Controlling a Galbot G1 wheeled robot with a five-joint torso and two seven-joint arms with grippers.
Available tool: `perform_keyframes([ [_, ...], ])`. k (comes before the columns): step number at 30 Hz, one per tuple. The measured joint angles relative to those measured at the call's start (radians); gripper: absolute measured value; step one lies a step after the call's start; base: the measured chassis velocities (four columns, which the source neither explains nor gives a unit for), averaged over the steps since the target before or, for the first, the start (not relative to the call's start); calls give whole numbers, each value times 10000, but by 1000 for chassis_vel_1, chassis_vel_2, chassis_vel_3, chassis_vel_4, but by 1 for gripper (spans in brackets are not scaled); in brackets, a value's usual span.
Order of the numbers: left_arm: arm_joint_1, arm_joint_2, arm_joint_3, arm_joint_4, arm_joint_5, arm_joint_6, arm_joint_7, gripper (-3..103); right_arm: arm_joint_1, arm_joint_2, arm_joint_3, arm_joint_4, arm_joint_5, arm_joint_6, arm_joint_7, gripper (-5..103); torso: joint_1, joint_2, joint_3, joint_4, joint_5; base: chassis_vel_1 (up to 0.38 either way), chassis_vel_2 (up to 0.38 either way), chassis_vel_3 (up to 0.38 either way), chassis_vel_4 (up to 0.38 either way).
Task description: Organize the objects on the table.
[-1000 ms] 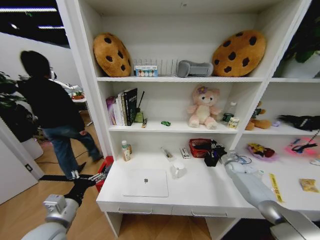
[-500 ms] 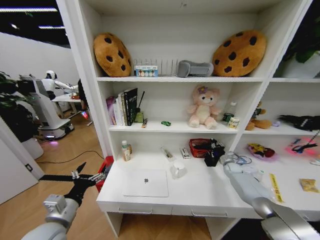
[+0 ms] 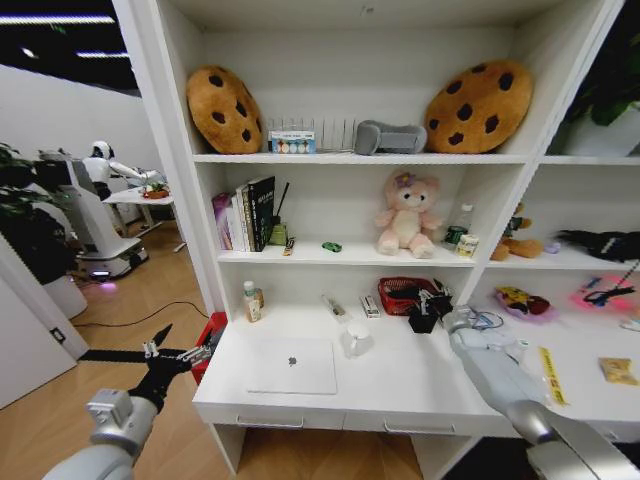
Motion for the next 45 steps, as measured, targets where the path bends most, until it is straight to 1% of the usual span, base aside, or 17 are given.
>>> perform_keyframes([
  [1,0,0,0,0,0,0,0,100,-1132,-235,462,1828,259,-670,740,85,0,1,-2,2,-7,0,0,0,0],
  [3,0,0,0,0,0,0,0,100,-1822,-355,685,2842,337,-1095,1244,90,-1,1,-1,0,-3,0,0,0,0],
  [5,-1,0,0,0,0,0,1,100,-3426,-506,1336,4910,197,-2149,2922,99,-3,1,-2,0,-2,0,0,0,0],
  [7,0,0,0,0,0,0,0,100,-3695,-530,1490,5200,170,-2337,3181,99,-3,1,-2,0,-2,0,0,0,0],
  [9,0,0,0,0,0,-1,0,100,-5085,-612,2346,6481,-27,-3018,3762,100,-3,1,-2,-1,-2,0,0,0,0],
  [11,0,0,0,0,0,0,0,100,-5600,-616,2711,6906,-99,-3094,3765,100,-2,1,-2,-1,0,0,0,0,0],
  [14,0,0,0,0,0,0,0,100,-7314,-498,3915,8261,-192,-3233,3507,100,-3,1,-2,-1,-1,0,0,0,0],
  [16,-1,0,0,0,0,0,1,100,-9261,-165,5381,9744,-241,-3272,2988,100,-4,2,-3,-2,-9,0,0,0,0],
  [17,-1,0,0,0,0,0,1,100,-9261,-165,5381,9744,-241,-3272,2988,100,-4,2,-3,-2,-9,0,0,0,0],
  [19,0,0,1,1,0,0,-1,100,-11059,317,6399,10694,105,-3346,2330,100,-4,3,-3,-2,-1,0,0,0,0],
  [21,-1,0,-1,-1,0,0,-1,100,-11549,481,6663,10933,176,-3349,2068,100,-4,2,-3,-3,3,0,0,0,0],
  [23,0,0,1,0,0,0,0,100,-13056,1186,7452,11709,238,-3074,1058,100,-4,3,-3,-5,-8,0,0,0,0],
  [26,0,0,0,0,0,0,0,100,-13623,1695,7854,11985,183,-2666,691,100,-5,3,-3,-3,-3,0,0,0,0],
  [30,0,0,0,0,0,0,0,100,-13775,2235,8317,12370,328,-2376,862,100,-1,2,-2,-1,-3,-27,-31,20,27],
  [37,0,0,0,0,0,0,0,100,-13630,2417,8521,12503,419,-2483,979,100,-1,1,-1,-1,-6,-115,-119,105,112],
  [42,0,0,0,0,0,0,0,100,-13116,2926,8371,12298,-142,-2700,1730,100,0,0,0,-3,3,-198,-204,198,186],
  [45,0,0,0,0,0,0,0,100,-12873,2764,8201,12000,-80,-2757,1786,100,0,0,0,-1,-4,-214,-211,223,215],
])
